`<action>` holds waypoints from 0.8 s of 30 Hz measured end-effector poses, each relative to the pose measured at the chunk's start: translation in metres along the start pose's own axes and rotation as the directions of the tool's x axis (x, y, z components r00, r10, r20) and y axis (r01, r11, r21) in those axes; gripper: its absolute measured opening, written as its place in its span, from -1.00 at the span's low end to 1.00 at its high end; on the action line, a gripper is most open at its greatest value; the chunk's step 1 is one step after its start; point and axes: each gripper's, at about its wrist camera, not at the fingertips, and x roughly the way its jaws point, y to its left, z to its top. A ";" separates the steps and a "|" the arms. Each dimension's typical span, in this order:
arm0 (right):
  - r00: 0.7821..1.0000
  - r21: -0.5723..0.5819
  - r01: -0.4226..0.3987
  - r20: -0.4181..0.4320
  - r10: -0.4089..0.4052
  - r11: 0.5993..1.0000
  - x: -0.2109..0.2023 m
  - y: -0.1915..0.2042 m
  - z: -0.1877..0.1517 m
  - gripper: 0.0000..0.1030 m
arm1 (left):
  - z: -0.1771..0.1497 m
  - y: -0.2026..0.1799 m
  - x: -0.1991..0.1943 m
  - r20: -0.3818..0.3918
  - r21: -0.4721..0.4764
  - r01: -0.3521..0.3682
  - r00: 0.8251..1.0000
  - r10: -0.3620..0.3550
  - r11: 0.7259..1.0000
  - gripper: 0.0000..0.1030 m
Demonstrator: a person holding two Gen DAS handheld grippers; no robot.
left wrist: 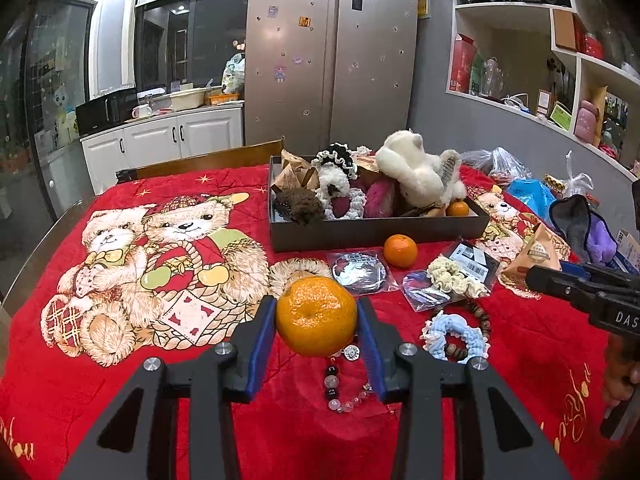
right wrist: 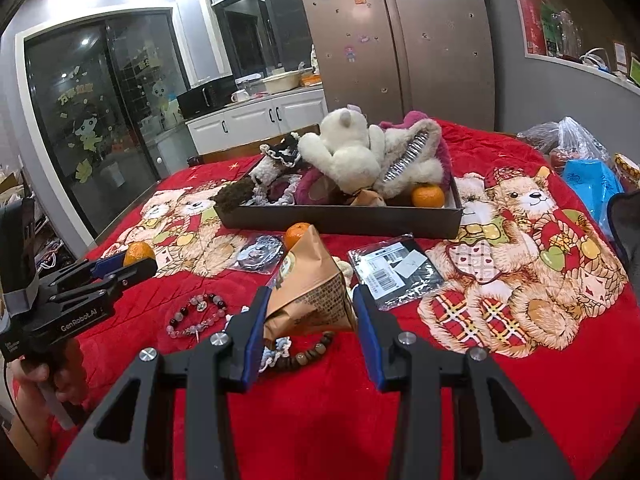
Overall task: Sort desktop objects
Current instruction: 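Lift the orange with the left gripper while the right lifts the packet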
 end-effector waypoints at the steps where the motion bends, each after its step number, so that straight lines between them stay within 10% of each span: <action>1: 1.000 -0.006 -0.001 -0.001 0.001 1.000 0.001 0.002 -0.001 -0.18 | 0.000 -0.001 -0.001 0.002 -0.001 -0.003 1.000 0.003 1.000 -0.21; 24: 0.999 -0.045 -0.021 0.039 0.023 0.999 0.000 0.017 -0.003 -0.18 | -0.001 -0.002 0.000 0.005 -0.004 -0.031 0.999 0.031 0.999 -0.21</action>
